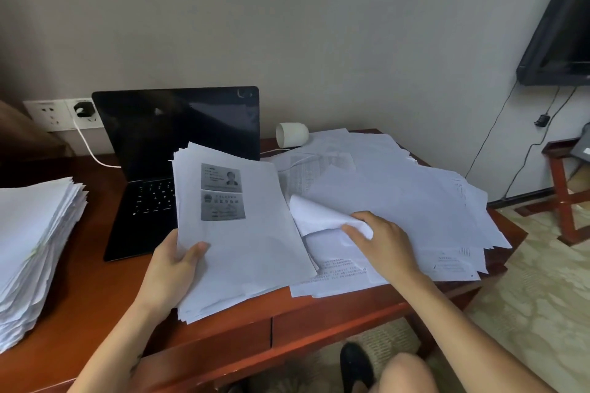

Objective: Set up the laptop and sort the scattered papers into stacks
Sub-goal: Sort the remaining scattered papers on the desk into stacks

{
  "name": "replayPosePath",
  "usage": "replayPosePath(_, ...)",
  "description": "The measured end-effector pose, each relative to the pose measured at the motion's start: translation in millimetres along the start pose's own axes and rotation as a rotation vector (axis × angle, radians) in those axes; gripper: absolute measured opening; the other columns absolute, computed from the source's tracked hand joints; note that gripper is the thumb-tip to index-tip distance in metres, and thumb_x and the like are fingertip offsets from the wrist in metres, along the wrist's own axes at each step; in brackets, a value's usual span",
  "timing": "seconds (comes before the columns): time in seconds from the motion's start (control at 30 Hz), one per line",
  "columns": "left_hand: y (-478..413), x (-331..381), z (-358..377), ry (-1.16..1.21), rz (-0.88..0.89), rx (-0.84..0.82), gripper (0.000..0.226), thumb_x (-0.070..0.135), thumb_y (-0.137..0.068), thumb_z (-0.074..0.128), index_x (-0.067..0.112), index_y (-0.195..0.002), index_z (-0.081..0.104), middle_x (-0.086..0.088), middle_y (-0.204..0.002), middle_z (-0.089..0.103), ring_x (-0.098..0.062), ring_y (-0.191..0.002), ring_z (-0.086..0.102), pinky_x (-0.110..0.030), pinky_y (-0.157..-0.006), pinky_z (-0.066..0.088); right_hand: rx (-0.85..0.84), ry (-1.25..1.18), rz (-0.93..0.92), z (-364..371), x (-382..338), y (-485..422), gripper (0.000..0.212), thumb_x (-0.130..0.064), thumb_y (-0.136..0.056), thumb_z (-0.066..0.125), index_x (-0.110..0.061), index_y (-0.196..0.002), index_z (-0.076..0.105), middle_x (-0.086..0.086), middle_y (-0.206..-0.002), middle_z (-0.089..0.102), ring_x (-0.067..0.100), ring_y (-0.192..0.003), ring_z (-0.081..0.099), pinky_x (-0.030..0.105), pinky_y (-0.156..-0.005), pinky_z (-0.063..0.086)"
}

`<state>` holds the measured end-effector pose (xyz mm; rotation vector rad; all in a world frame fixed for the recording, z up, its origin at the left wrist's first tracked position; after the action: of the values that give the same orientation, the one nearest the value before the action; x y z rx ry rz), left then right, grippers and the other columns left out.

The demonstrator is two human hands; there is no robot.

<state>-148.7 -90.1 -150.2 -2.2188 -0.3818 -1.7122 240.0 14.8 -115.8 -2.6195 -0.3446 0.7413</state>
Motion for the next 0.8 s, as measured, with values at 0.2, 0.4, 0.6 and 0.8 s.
replayPosePath(0.2,1,-3,-6,0.016,-0.008,0.035,0.018,0.02,-0.104,0.063,0.029,-0.119,0.064,0.008,-0.111,0.077,-0.013,-0.103,0.073,-0.043,-0.093,0.058,0.073,-0.129,0.029,-19,9,-7,0.027,-0.045,-0.095,0.064,-0.032,-0.118,0.066,-0.011,-0.1,0.07,0.013,-0.09,0.064,0.033,-0.077,0.053)
replayPosePath(0.4,0,-5,-10,0.036,-0.006,0.072,0.02,0.019,-0.104,0.062,0.028,-0.122,0.062,0.01,-0.113,0.074,-0.013,-0.106,0.071,-0.044,-0.097,0.056,-0.039,0.055,-0.233,-6,-11,-31,0.034,-0.051,-0.098,0.053,-0.026,-0.116,0.068,-0.011,-0.108,0.071,0.017,-0.098,0.062,0.029,-0.09,0.04)
replayPosePath(0.6,1,-5,-7,0.011,-0.01,0.012,0.021,0.02,-0.105,0.062,0.031,-0.122,0.064,0.011,-0.111,0.077,-0.009,-0.104,0.073,-0.037,-0.091,0.058,-0.14,0.244,-0.329,8,-23,-15,0.041,-0.047,-0.094,0.058,-0.027,-0.13,0.058,-0.01,-0.112,0.07,0.02,-0.096,0.065,0.037,-0.087,0.049)
replayPosePath(0.8,5,-3,-7,-0.019,0.002,0.026,0.02,0.021,-0.104,0.063,0.031,-0.121,0.064,0.011,-0.114,0.076,-0.01,-0.106,0.072,-0.041,-0.095,0.058,-0.381,0.533,-0.222,46,-25,-9,0.092,-0.084,-0.08,0.017,-0.033,-0.157,0.022,-0.002,-0.149,0.043,0.025,-0.133,0.041,0.044,-0.106,0.037)
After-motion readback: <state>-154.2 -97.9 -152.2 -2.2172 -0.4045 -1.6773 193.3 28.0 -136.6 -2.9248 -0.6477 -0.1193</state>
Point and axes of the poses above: each hand's wrist, its own y-axis away from the middle knuckle, its own z-axis out of the palm, x = y × z, the point moved 10 cm from there along -y, towards the middle knuckle
